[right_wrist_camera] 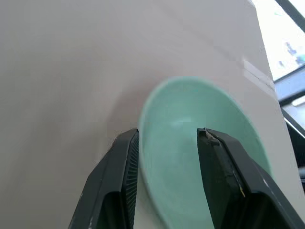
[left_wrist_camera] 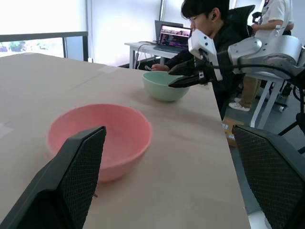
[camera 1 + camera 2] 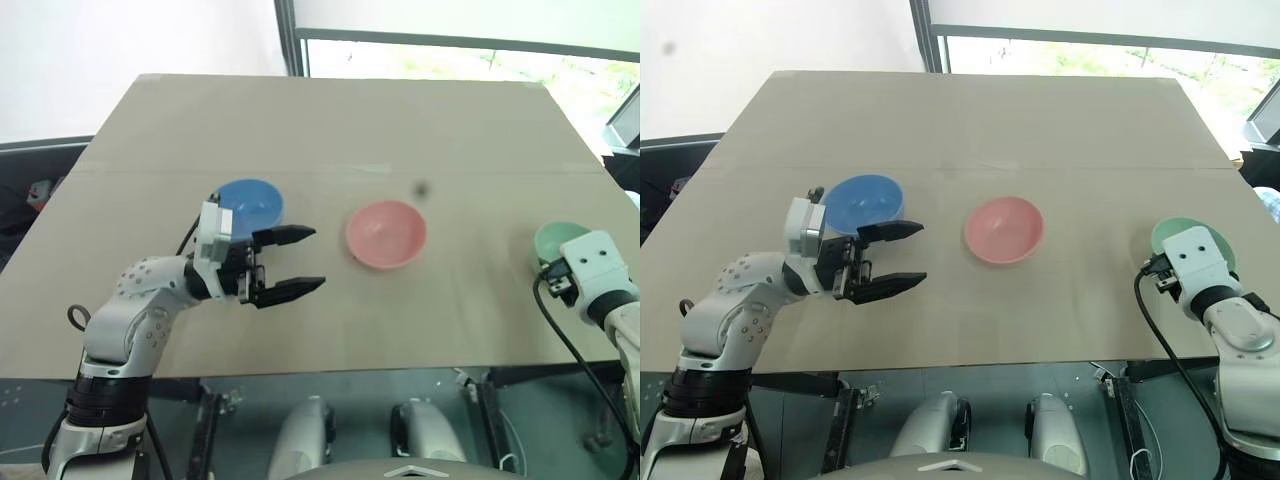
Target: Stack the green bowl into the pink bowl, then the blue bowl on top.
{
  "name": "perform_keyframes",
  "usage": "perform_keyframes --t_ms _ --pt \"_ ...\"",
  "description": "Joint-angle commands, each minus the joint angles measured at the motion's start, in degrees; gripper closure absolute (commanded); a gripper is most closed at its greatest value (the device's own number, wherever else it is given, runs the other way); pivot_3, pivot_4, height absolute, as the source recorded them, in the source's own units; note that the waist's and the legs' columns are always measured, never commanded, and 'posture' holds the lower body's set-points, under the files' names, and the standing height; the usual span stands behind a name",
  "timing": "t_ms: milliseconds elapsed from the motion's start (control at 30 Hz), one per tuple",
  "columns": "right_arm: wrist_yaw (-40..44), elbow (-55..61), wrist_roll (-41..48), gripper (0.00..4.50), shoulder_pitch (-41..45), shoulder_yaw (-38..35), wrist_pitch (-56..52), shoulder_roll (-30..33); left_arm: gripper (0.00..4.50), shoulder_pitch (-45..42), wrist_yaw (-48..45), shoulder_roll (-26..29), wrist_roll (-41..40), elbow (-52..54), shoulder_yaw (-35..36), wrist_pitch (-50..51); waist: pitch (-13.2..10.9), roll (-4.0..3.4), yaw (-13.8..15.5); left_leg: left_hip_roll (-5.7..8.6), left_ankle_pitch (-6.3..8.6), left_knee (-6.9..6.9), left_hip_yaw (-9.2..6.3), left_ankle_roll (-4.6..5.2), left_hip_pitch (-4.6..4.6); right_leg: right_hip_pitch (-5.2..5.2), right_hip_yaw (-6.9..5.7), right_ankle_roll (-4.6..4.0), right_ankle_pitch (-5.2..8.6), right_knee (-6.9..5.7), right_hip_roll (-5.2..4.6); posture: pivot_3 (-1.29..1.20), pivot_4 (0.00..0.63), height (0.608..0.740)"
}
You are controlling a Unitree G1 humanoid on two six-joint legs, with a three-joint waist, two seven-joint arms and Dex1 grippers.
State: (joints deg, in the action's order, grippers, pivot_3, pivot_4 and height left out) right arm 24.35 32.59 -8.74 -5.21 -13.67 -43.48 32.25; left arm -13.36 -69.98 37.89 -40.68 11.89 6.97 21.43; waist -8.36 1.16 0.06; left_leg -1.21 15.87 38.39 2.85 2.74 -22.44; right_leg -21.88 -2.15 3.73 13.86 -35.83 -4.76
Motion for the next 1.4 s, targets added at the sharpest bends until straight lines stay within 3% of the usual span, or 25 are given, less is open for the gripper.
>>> perform_keyframes --t_ms 33,67,200,233,400,533,667,833,933,1067,1167,1267,1400 --pt "-1.9 -1.0 1.1 2.49 0.8 0.3 1.2 -2.3 0.0 -0.9 -1.0 0.7 -0.2 0.1 0.9 -0.9 0.0 0.01 0.1 -0.04 0.0 0.0 -0.01 0.0 -0.04 -0.02 0.0 0.0 0.0 0.03 0.0 0.0 0.15 0.74" --pt "-1.9 -2.5 1.1 2.49 0.9 0.8 2.1 -2.2 0.0 -0.7 -0.6 0.8 -0.4 0.4 1.3 -0.6 0.0 0.0 0.1 -0.06 0.01 0.0 -0.03 0.01 -0.08 -0.02 -0.01 0.01 0.0 0.06 -0.02 0.0 0.15 0.74" --pt "-1.4 -5.8 1.4 4.19 2.2 1.1 4.1 -1.0 0.0 0.8 0.4 1.2 -0.9 1.7 2.7 -0.3 0.0 -0.02 0.3 -0.02 0.06 0.02 -0.02 0.11 -0.18 -0.06 -0.01 0.02 0.0 0.13 -0.11 0.0 0.15 0.74" --pt "-1.4 -6.3 1.5 4.43 2.8 0.9 4.2 -0.7 0.0 1.5 0.7 1.3 -1.0 2.2 3.1 -0.3 0.0 -0.01 0.4 -0.02 0.06 0.02 -0.02 0.11 -0.18 -0.06 -0.01 0.02 0.0 0.13 -0.11 0.0 0.15 0.74" --pt "1.4 -4.9 3.3 4.43 6.2 2.1 8.5 1.7 0.0 4.4 2.1 1.1 -1.1 4.4 4.1 -0.4 -0.1 -0.1 0.5 -0.06 0.05 0.02 -0.02 0.1 -0.16 -0.06 -0.02 0.01 0.0 0.1 -0.1 0.0 0.15 0.74" --pt "8.1 3.6 13.7 4.43 14.2 6.5 8.5 -1.1 0.0 5.7 3.2 0.9 -0.7 5.1 4.6 -0.8 -0.1 -0.12 0.1 -0.07 0.05 0.02 -0.04 0.09 -0.16 -0.07 -0.03 0.02 0.0 0.09 -0.08 0.0 0.15 0.74" --pt "11.4 8.2 19.7 4.43 21.8 15.0 4.8 -4.3 0.0 5.6 6.4 0.4 0.3 5.8 4.5 -0.1 -0.1 -0.11 -0.1 -0.14 0.05 0.0 -0.11 0.08 -0.15 -0.08 -0.06 0.01 0.0 0.07 -0.04 0.0 0.15 0.74" --pt "14.6 2.7 21.1 4.43 25.3 24.5 4.6 -5.4 0.0 5.1 12.6 0.0 3.4 6.1 4.6 -0.3 0.0 -0.02 0.8 0.01 0.09 0.04 -0.18 0.16 -0.29 -0.07 -0.15 0.01 -0.01 0.09 -0.18 0.0 0.15 0.74" --pt "15.1 -3.6 19.0 3.67 26.4 27.6 8.0 -5.1 0.0 4.7 17.2 0.1 6.9 6.7 5.0 -1.0 0.0 -0.02 0.7 0.08 0.12 0.1 -0.15 0.21 -0.32 -0.06 -0.14 0.01 -0.01 0.13 -0.22 0.0 0.15 0.74" --pt "13.5 -4.3 17.5 2.06 27.1 25.4 11.3 -4.3 0.0 4.8 24.7 2.7 14.0 10.4 4.9 0.6 -0.1 -0.03 0.7 0.01 0.09 0.11 -0.14 0.16 -0.29 -0.09 -0.15 0.02 -0.01 0.09 -0.14 0.0 0.15 0.74" --pt "14.0 0.9 21.8 2.06 25.8 21.3 11.0 -4.4 0.0 4.3 30.0 7.0 20.0 12.6 3.3 6.8 -0.1 -0.02 0.7 -0.01 0.07 0.07 -0.14 0.13 -0.29 -0.12 -0.15 0.02 -0.01 0.08 -0.13 0.0 0.15 0.74" --pt "15.4 5.9 26.6 2.06 23.7 17.6 9.7 -3.5 0.0 0.8 29.8 14.9 29.0 11.9 -3.4 10.1 -0.1 -0.03 0.9 -0.01 0.06 0.03 -0.17 0.11 -0.31 -0.14 -0.2 0.02 -0.01 0.05 -0.11 0.0 0.15 0.74" --pt "15.2 6.9 28.3 2.06 22.2 17.0 9.8 -2.7 0.0 -4.0 29.3 18.2 34.6 8.4 -10.1 14.7 -0.1 0.0 0.8 0.03 0.07 0.03 -0.13 0.12 -0.28 -0.07 -0.18 0.03 -0.01 0.08 -0.13 0.0 0.15 0.74"
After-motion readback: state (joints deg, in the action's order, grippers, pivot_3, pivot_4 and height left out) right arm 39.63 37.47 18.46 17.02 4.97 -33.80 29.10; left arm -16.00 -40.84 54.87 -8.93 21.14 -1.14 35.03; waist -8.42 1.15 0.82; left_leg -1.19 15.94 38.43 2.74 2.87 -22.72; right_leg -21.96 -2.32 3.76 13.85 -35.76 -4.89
